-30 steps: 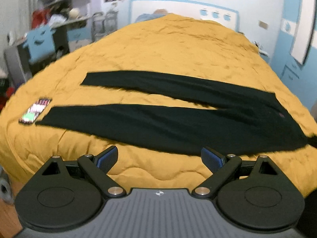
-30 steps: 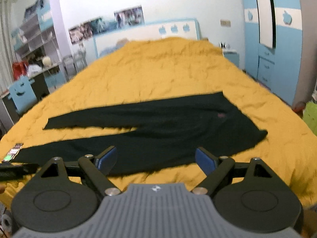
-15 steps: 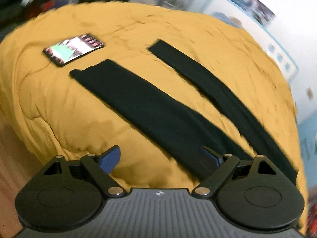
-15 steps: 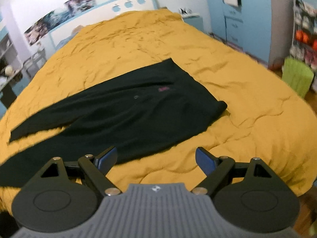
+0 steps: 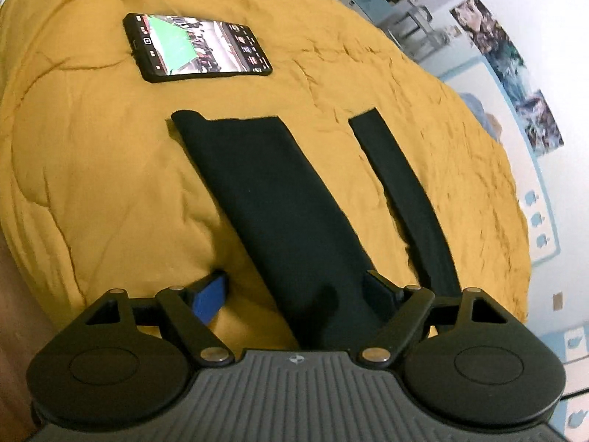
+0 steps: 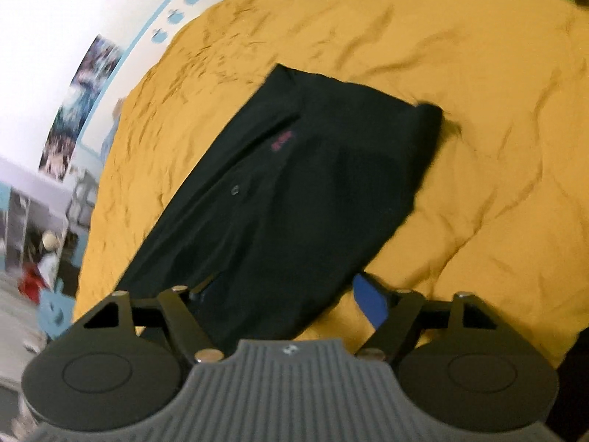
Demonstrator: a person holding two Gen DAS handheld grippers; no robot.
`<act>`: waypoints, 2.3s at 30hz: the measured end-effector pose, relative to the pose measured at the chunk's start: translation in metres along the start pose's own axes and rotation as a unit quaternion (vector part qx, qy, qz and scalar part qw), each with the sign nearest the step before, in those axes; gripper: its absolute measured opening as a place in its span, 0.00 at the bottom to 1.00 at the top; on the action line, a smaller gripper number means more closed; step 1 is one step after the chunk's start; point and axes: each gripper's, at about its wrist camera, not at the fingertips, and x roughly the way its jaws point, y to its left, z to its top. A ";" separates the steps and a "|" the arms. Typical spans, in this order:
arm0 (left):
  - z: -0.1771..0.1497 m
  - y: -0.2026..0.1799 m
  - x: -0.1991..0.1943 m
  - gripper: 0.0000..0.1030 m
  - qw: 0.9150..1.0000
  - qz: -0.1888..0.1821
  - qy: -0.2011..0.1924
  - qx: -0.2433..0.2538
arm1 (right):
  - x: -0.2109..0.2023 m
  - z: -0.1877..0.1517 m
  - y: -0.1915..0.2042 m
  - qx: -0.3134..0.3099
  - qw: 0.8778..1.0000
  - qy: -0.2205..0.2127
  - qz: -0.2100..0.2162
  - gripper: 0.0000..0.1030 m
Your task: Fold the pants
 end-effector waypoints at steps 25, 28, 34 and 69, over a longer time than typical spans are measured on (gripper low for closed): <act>0.011 0.004 0.007 0.38 0.994 0.023 -0.075 -0.079 | -0.002 0.035 -0.050 0.138 0.978 -0.154 -0.018 0.29; 0.011 0.002 0.007 0.12 0.994 0.044 -0.071 -0.077 | -0.002 0.038 -0.054 0.127 0.980 -0.147 -0.032 0.06; 0.022 -0.024 -0.008 0.02 0.998 0.030 -0.060 -0.017 | -0.018 0.048 -0.055 0.121 0.982 -0.144 0.010 0.01; 0.150 -0.182 0.204 0.02 0.993 0.083 0.053 -0.070 | 0.128 0.228 0.041 0.205 0.978 -0.009 0.043 0.01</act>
